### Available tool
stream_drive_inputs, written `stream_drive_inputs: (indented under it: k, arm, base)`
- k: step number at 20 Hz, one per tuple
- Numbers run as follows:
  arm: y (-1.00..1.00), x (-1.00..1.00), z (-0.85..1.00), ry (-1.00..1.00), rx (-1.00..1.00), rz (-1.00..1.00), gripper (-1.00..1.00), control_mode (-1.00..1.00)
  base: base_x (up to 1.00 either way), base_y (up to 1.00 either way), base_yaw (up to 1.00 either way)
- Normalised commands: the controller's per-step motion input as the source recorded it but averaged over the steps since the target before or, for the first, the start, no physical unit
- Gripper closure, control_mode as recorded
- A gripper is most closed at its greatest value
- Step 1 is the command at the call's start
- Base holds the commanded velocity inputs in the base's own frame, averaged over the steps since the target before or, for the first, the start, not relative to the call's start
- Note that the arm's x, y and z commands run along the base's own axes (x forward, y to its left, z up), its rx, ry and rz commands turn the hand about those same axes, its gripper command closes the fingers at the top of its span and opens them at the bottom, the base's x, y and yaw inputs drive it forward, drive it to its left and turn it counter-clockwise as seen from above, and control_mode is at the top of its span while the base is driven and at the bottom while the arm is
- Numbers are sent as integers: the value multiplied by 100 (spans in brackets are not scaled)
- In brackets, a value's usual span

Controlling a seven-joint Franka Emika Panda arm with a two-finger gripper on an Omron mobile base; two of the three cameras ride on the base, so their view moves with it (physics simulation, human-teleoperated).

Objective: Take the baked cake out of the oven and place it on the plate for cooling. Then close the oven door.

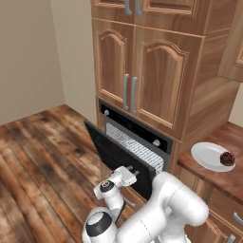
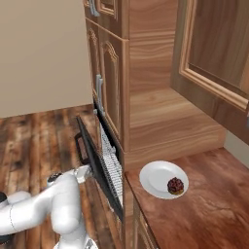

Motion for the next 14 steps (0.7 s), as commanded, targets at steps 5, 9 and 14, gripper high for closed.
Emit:
stream_drive_inputs:
  k: [5,9,14]
  arm:
    - [-38,56,35,-23,-41,-35,-100,-100]
    - [-39,51,29,-29,-28,-26,-100,-100]
    - [-47,41,22,-34,-14,-11,-100,-100]
  base:
    - [0,0,0]
    - [0,0,0]
    - [0,0,0]
